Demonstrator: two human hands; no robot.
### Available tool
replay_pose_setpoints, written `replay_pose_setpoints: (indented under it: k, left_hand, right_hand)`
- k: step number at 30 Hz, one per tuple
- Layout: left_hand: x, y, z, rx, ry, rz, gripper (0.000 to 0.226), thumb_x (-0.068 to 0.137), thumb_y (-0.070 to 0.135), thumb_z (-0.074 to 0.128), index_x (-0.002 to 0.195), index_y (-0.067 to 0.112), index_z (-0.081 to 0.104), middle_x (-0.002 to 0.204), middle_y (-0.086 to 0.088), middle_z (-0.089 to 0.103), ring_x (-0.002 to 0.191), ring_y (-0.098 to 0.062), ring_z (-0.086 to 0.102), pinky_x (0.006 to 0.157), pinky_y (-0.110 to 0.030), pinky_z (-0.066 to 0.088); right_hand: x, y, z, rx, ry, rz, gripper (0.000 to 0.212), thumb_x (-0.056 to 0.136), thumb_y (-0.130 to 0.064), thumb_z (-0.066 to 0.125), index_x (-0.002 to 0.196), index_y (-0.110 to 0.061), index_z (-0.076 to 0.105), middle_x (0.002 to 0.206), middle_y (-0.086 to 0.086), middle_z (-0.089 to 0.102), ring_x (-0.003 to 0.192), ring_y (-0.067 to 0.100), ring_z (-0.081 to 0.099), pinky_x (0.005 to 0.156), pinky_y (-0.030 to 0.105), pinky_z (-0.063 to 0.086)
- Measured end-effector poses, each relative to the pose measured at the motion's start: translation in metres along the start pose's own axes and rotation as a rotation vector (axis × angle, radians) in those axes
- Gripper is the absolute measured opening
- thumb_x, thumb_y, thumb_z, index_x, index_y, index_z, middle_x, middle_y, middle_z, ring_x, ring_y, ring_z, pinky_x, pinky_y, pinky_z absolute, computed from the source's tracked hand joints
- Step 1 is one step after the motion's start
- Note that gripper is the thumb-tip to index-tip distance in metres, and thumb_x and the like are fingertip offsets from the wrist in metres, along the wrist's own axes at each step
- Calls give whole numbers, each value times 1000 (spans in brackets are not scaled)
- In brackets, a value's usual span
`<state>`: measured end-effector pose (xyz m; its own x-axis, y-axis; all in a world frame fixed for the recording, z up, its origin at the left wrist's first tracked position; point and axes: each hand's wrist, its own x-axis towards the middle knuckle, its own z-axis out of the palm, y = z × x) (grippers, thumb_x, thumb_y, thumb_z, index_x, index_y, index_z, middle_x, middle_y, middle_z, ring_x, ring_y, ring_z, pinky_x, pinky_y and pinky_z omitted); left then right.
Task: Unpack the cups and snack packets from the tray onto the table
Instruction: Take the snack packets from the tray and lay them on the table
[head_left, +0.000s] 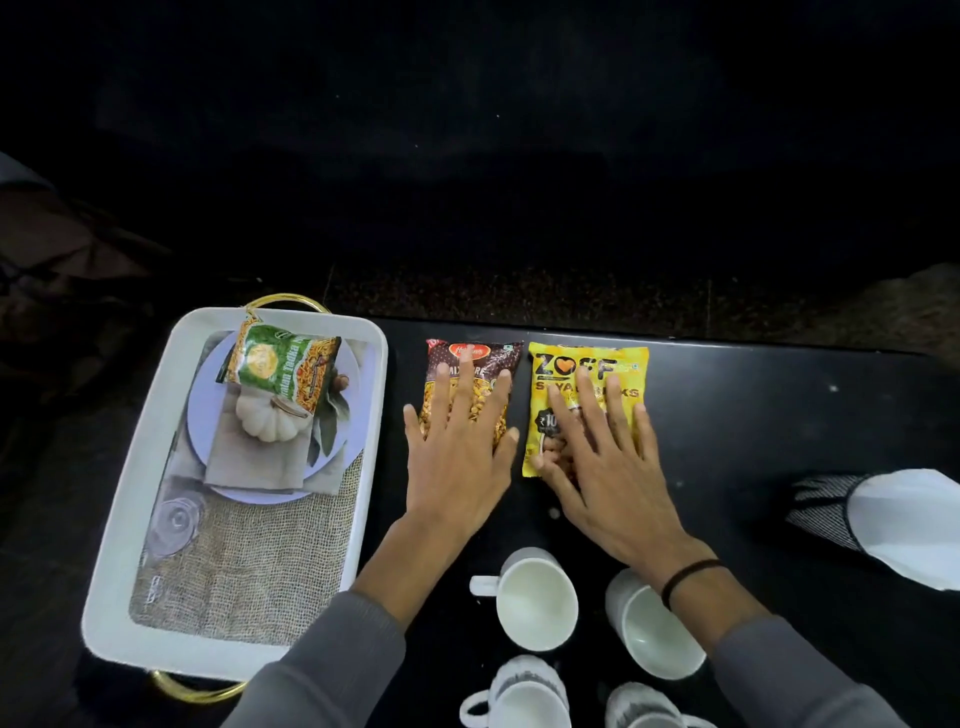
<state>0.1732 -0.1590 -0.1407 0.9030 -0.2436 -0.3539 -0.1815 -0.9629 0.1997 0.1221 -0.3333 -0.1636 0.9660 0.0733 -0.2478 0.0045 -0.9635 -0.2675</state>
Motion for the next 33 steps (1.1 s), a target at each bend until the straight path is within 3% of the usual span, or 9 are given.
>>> replay_pose_setpoints:
  k: [2, 9, 12, 15, 17, 26, 28, 30, 33]
  left_hand:
    - [-2, -2, 9, 45, -16, 14, 63, 105, 54, 26, 159, 44, -6, 171, -4, -17, 157, -28, -16, 123, -62, 12]
    - [3, 4, 13, 42, -6, 7, 64, 104, 58, 20, 159, 44, -11, 169, -9, -24, 155, -33, -21, 123, -59, -2]
    - [-2, 3, 9, 48, 28, 45, 62, 106, 54, 20, 160, 41, -7, 170, -9, -19, 156, -32, -19, 124, -58, -3]
    - [-10, -4, 1, 38, 73, 66, 59, 107, 48, 21, 161, 36, 2, 171, -10, -11, 157, -30, -15, 126, -56, 1]
    - [-15, -14, -7, 8, 94, 52, 58, 108, 45, 23, 162, 34, 5, 171, -10, -12, 157, -28, -15, 127, -54, 2]
    - [-32, -78, -47, -164, 177, -75, 58, 109, 44, 26, 162, 24, 18, 172, -7, 1, 158, -21, -10, 126, -43, 2]
    - [-34, -88, -54, -267, 198, -109, 54, 109, 41, 30, 160, 22, 28, 172, -5, 9, 159, -19, -5, 126, -44, 8]
    - [-51, -157, -58, -430, 265, -243, 49, 109, 36, 36, 156, 22, 36, 171, -3, 16, 158, -16, 0, 126, -45, 16]
    - [-54, -163, -60, -599, 303, -280, 41, 108, 31, 42, 147, 19, 46, 162, -2, 35, 154, -18, 19, 119, -40, 28]
  right_hand:
    - [0, 1, 4, -22, 6, 2, 75, 101, -66, 20, 164, -30, 2, 172, 4, -12, 158, 30, -15, 125, 56, -4]
    - [2, -7, 1, -22, -24, 40, 77, 100, -67, 21, 164, -31, -1, 172, 2, -15, 157, 30, -18, 123, 57, -8]
    - [2, -18, -10, 8, 2, 50, 76, 99, -62, 27, 163, -22, 19, 173, 7, 1, 159, 32, -6, 125, 56, -1]
    - [4, -38, -23, 4, 79, 28, 64, 97, -54, 38, 147, -14, 46, 168, 10, 26, 157, 34, 13, 122, 56, 12]
    - [9, -53, -30, 5, 96, 2, 55, 96, -49, 45, 139, -14, 52, 165, 10, 32, 156, 33, 19, 119, 56, 17]
    - [43, -125, -48, 76, 96, -170, 55, 95, -42, 60, 141, -11, 54, 163, 11, 34, 154, 28, 26, 117, 48, 23]
    - [51, -134, -51, 123, 53, -199, 58, 97, -46, 59, 143, -12, 50, 166, 9, 30, 154, 26, 23, 116, 44, 21]
    - [76, -202, -35, 122, 17, -322, 61, 98, -46, 58, 147, -12, 45, 166, 8, 27, 154, 25, 22, 114, 41, 21]
    - [93, -209, -38, 118, -6, -327, 69, 97, -43, 62, 153, -12, 38, 167, 8, 25, 152, 26, 26, 113, 40, 22]
